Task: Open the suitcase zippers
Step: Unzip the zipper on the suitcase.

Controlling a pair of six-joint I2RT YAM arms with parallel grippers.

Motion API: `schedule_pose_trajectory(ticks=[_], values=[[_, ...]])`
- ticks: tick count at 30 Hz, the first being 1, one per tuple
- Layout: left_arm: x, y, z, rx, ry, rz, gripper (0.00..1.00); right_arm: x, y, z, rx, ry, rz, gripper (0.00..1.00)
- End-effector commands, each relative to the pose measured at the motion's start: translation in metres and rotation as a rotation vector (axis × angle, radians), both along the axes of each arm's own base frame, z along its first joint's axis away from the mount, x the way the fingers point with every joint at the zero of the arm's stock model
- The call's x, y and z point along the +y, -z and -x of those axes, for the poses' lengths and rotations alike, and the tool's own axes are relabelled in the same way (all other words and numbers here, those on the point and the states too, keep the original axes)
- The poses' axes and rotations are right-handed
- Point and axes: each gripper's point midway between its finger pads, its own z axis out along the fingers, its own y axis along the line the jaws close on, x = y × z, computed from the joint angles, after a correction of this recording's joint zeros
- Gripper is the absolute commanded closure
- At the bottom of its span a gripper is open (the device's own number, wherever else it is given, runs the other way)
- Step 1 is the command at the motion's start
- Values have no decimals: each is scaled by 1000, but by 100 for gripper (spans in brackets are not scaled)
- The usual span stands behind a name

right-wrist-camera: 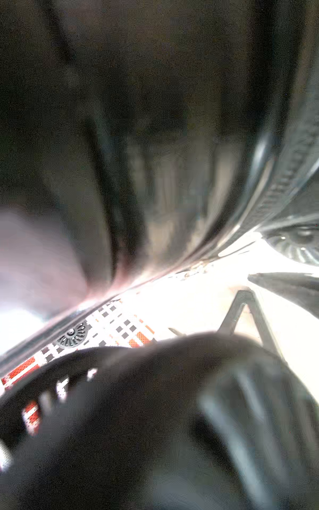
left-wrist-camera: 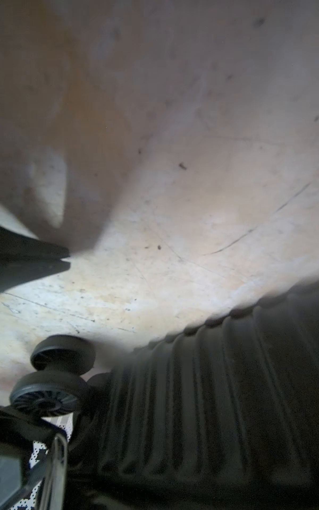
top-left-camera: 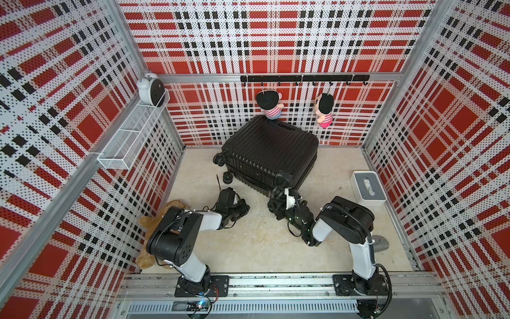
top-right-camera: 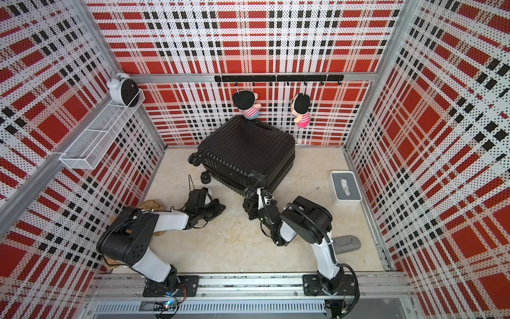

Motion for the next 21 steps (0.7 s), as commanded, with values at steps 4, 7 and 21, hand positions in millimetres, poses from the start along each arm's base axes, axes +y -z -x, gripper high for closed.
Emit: schedule_pose_trajectory(ticks=[4, 7, 21], values=[[-3, -3, -6, -25, 22, 10, 100, 1, -27, -15, -70, 14, -116, 87], [-3, -4, -6, -26, 22, 13, 100, -1, -27, -16, -66, 22, -123, 95], [-6, -24, -8, -69, 4, 14, 100, -48, -23, 5, -19, 127, -55, 100]])
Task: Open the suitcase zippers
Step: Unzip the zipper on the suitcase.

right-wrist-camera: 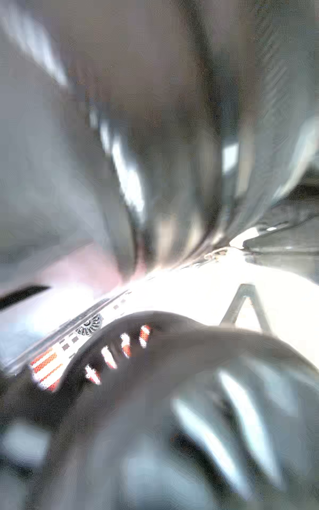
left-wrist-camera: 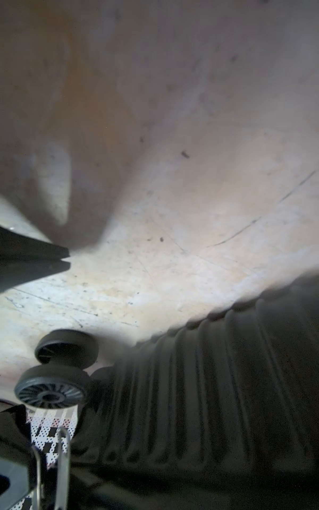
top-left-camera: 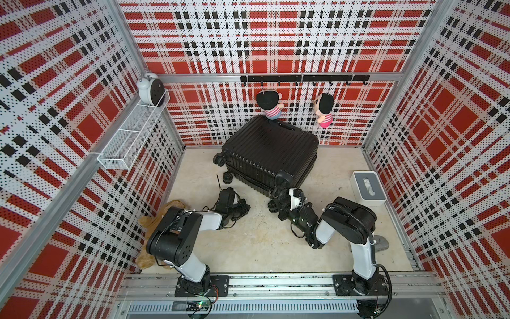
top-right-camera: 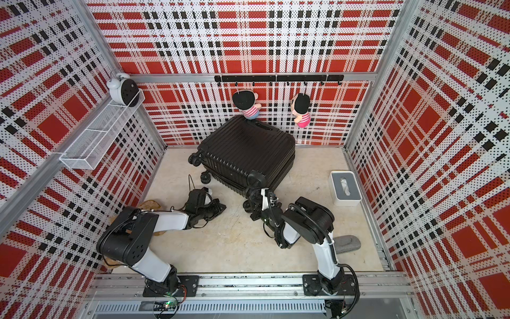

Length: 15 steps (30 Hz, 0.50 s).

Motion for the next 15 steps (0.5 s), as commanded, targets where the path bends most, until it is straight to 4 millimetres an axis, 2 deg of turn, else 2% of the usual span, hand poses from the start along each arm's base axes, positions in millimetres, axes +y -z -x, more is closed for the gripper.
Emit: schedule_pose_trajectory(ticks=[1, 5, 9, 11, 15], values=[[-2, -20, -8, -61, -8, -4, 100, -29, -14, -4, -8, 112, 1, 100], [-4, -25, -7, -69, -14, -7, 100, -43, -17, 3, 8, 142, 53, 100], [-6, -36, -7, -91, -23, -19, 100, -68, -11, 6, 54, 221, 133, 100], [-7, -46, -7, -110, -30, -42, 100, -79, -11, 7, 71, 248, 169, 100], [-8, -86, -7, -190, -61, -132, 100, -107, -9, 4, 139, 323, 258, 100]])
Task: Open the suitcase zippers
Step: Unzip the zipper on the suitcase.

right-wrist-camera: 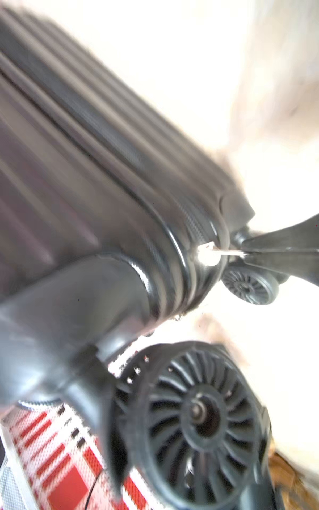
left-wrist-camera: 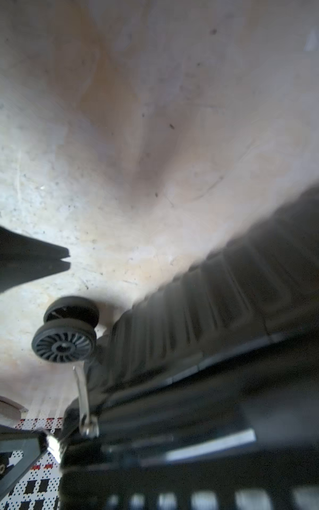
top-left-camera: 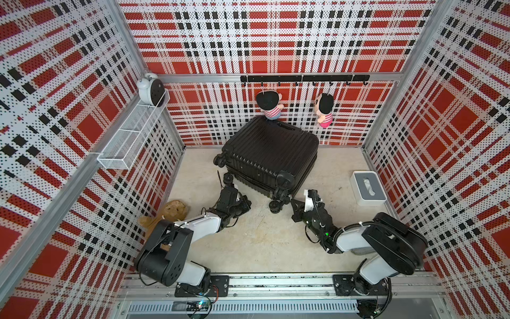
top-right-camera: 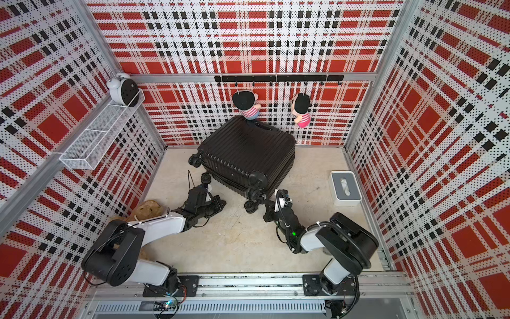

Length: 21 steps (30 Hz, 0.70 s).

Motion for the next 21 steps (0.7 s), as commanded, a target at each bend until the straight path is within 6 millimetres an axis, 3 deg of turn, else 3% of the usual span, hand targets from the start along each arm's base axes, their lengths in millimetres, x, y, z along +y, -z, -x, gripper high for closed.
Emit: schedule_pose_trajectory(ticks=[1, 3, 6, 8, 12, 16, 21], values=[[3, -47, -7, -103, -55, -88, 100, -41, 9, -9, 61, 148, 110, 100], [-3, -75, -6, -165, -61, -106, 94, -52, 6, -13, 78, 168, 118, 100], [-25, -117, -1, -262, -43, -156, 65, -58, -1, -19, 98, 153, 115, 100], [-40, -131, 3, -303, -18, -213, 48, -57, -1, -23, 123, 127, 113, 100], [-80, -134, 12, -352, 116, -251, 29, -49, -6, -31, 132, 59, 80, 100], [-125, -127, 17, -361, 259, -276, 24, -45, -9, -33, 137, 33, 74, 100], [-159, -104, 14, -322, 351, -312, 22, -44, -5, -37, 158, 5, 43, 100]])
